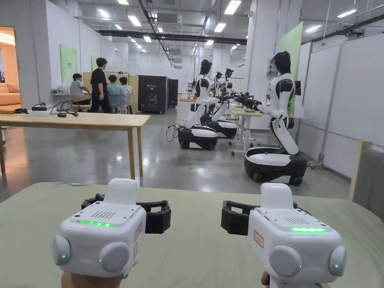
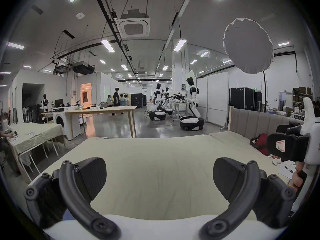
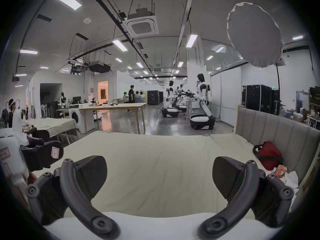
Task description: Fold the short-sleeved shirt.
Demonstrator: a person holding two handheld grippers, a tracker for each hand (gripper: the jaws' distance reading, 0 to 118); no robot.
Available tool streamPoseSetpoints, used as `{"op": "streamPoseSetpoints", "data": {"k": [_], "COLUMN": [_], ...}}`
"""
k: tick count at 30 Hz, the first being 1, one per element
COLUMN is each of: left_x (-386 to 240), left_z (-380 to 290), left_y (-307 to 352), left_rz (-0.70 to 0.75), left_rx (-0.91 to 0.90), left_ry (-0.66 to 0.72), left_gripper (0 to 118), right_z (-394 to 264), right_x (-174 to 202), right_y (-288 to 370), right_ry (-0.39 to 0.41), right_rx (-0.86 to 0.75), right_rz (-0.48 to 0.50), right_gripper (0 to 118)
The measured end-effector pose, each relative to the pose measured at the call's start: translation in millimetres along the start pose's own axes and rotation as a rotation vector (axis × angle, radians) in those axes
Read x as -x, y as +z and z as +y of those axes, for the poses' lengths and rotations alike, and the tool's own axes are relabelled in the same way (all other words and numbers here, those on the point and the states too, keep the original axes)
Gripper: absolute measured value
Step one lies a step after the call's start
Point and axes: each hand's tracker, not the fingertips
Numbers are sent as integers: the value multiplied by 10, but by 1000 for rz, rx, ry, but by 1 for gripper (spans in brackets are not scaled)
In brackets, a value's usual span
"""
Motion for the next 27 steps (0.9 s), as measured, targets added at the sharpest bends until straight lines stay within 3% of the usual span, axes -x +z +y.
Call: {"op": "streamPoseSetpoints", "data": {"k": [10, 21, 27], "left_x": [-3, -55, -82], "left_z": [13, 22, 32], "left_y": [15, 17, 22], "left_rz": [1, -3, -2], "left_rx": [-6, -12, -15], "left_ry": [14, 10, 14], "left_gripper": [118, 118, 118], "right_z": [31, 27, 62], "right_x": [-33, -37, -69], "right_y": [-24, 18, 88], "right_ry": [-45, -31, -41], "right_rx": [37, 17, 5], "right_rz": [38, 1, 41], "right_gripper": [118, 118, 118]}}
